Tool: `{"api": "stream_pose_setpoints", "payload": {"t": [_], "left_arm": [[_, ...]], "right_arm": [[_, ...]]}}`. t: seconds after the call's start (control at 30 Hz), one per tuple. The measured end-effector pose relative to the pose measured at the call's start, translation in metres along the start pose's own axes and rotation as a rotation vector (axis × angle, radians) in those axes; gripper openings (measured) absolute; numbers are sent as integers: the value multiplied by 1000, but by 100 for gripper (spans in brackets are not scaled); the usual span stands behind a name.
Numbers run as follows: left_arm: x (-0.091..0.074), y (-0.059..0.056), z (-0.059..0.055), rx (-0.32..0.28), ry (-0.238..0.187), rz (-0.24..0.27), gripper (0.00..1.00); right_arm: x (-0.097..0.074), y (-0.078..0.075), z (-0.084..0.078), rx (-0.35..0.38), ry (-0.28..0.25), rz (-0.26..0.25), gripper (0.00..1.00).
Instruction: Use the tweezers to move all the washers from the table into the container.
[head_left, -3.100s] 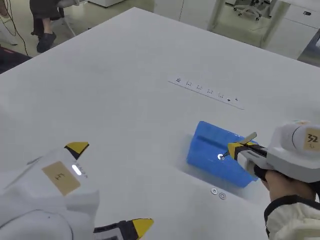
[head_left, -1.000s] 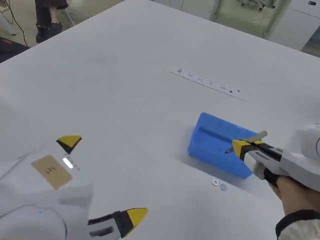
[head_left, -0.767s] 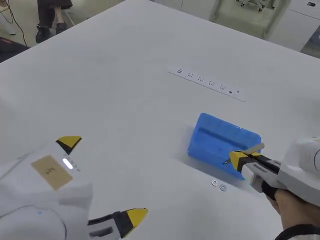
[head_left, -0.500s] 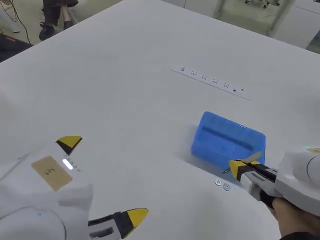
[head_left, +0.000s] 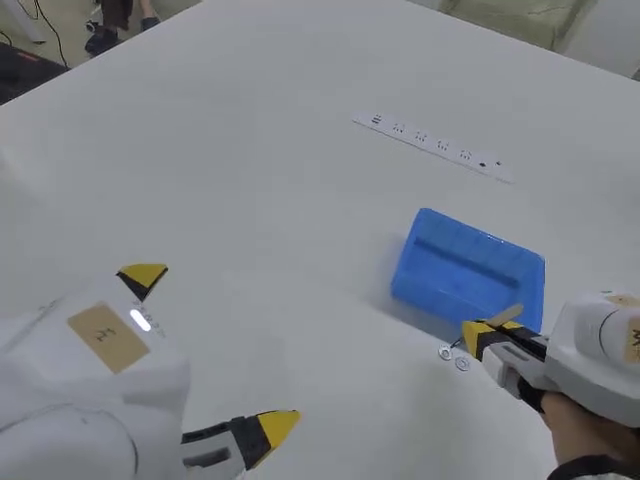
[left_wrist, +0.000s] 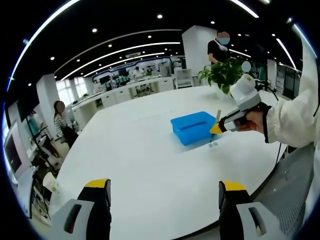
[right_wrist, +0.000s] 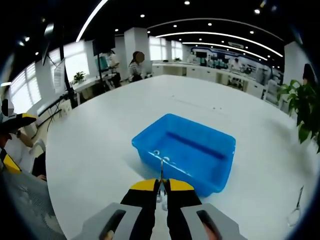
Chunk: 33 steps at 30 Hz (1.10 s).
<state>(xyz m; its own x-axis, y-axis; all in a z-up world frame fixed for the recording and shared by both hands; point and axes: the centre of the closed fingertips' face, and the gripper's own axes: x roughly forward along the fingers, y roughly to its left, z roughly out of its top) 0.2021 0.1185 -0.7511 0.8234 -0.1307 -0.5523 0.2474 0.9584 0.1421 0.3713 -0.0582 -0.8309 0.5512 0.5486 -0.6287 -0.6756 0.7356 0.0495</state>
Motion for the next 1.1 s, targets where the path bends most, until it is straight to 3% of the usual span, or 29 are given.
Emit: {"api": "stream_pose_setpoints", "payload": {"t": [0.67,1.1], "left_arm": [[4,-1,-4,-9,14,-1,91],[12,-6,-8,-9,30,-26,90]], "right_arm": [[-1,6,-2,-44,5,-9,4],[-2,6,-5,-24,5,-1,4]]}}
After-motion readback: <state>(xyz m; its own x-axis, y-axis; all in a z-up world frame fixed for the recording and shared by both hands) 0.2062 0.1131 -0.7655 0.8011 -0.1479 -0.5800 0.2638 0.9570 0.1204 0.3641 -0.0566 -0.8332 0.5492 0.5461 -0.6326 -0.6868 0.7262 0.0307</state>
